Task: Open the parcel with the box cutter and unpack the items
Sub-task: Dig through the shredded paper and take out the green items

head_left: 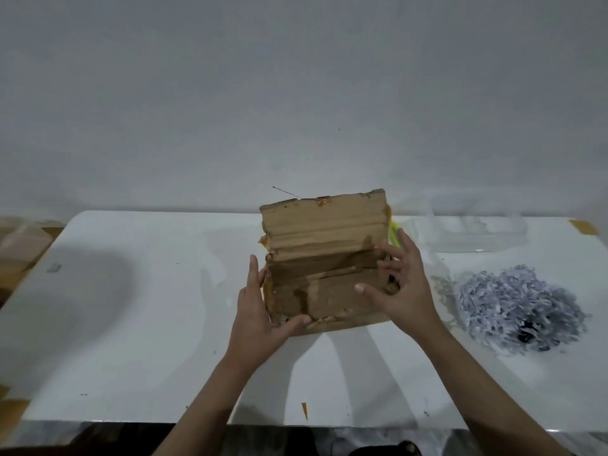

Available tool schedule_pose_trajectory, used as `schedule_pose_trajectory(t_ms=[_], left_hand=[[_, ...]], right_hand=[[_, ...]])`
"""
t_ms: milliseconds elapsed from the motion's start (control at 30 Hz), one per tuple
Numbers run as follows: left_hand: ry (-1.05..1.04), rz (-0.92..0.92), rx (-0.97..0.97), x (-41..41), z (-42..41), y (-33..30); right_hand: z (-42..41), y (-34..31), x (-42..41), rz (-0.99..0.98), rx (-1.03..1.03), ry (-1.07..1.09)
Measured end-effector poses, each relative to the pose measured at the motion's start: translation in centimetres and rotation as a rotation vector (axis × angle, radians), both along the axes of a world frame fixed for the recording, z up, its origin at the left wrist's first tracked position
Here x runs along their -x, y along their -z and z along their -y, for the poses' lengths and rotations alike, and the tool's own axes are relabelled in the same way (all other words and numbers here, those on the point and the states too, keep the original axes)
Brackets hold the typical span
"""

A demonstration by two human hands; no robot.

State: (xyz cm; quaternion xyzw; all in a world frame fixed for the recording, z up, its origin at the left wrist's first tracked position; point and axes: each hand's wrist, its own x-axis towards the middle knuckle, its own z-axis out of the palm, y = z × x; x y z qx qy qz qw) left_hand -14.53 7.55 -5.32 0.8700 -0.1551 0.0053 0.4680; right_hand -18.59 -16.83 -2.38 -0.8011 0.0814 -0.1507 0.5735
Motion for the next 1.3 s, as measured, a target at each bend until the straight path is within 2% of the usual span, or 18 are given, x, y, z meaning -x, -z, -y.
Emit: schedule_pose_trajectory(t_ms=[133,267,400,500,633,767,933,1000,1067,1167,1233,1300], left_hand=[[0.052,-0.044,0.027,-1.5,-0.1,-0.3],[0.063,-0.095,0.025,-2.6,-0.4,0.1],[0.023,-0.107,0.021,-2.2,-0.1,-0.4],[-0.012,-0.112,0.100,-2.0,0.5,-0.6],[0.016,-0.067,0.247,-1.7,1.8,-1.6],[-0.086,-0.110,0.346,-0.6,2.4,-2.2],[-0.255,-0.281,0.427,-0.3,3.2,-2.7],[-0.324,-0.216,0.232,0.1,4.0,-3.2],[-0.378,-0.113,-0.013,0.3,4.6,-3.1],[-0.412,-0.069,-0.301,0.7,6.2,-3.2],[-0.454,-0.040,-0.415,1.3,8.0,-3.8],[-0.449,0.007,-0.401,2.0,10.4,-4.5]], right_hand=[[0.3,-0.8,-1.3,-0.092,-0.061,0.048],[1.2,-1.9,-2.8,-0.257,-0.190,-0.039],[2.2,-2.5,-2.6,-0.263,-0.290,-0.050],[2.9,-2.7,-2.1,-0.241,-0.335,-0.046],[4.1,-3.2,-1.5,-0.217,-0.289,-0.140],[6.3,-3.7,-1.4,-0.271,-0.224,-0.206],[7.5,-2.7,-0.1,-0.334,0.091,-0.297],[7.5,-1.8,0.5,-0.331,0.163,-0.350],[7.5,-1.5,0.9,-0.310,0.164,-0.354],[7.7,-1.9,1.7,-0.261,0.146,-0.381],[8.6,-2.0,2.3,-0.220,0.191,-0.347],[10.1,-1.8,3.0,-0.149,0.247,-0.265]])
